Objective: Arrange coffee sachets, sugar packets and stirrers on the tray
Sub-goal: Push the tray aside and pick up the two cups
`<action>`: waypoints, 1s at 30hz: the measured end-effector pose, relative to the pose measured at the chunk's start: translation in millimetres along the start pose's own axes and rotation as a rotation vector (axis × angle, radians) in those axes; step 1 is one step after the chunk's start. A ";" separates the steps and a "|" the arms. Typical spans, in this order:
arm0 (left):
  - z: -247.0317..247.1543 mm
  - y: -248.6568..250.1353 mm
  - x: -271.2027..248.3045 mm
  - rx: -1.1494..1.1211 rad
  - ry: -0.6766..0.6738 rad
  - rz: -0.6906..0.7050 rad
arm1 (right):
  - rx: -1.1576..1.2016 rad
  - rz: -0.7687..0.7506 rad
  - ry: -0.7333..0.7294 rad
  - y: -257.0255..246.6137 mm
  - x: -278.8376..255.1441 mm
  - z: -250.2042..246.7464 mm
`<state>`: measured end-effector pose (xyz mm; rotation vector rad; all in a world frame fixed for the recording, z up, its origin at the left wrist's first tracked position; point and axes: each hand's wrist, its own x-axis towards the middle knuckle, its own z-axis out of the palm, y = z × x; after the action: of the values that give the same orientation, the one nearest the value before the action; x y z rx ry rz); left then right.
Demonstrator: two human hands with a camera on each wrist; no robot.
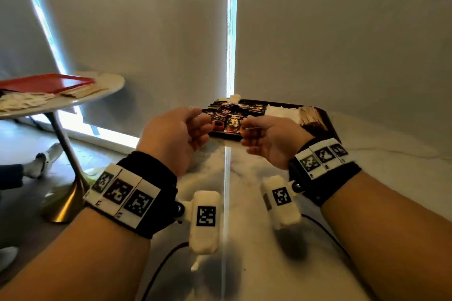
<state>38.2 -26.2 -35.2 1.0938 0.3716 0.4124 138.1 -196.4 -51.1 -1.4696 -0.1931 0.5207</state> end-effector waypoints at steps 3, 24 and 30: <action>-20.9 -5.2 -10.6 0.061 -0.009 -0.045 | -0.002 0.095 -0.087 17.2 6.6 46.5; -35.3 -40.5 -3.4 0.205 -0.107 -0.214 | -0.031 0.193 -0.114 39.7 29.7 94.3; -36.7 -47.9 9.9 0.150 -0.045 -0.164 | -0.130 0.126 -0.107 33.5 41.8 94.5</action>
<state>35.6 -12.0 -94.7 1.2069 0.4542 0.2162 126.5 -92.7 -81.3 -1.5884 -0.2234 0.7008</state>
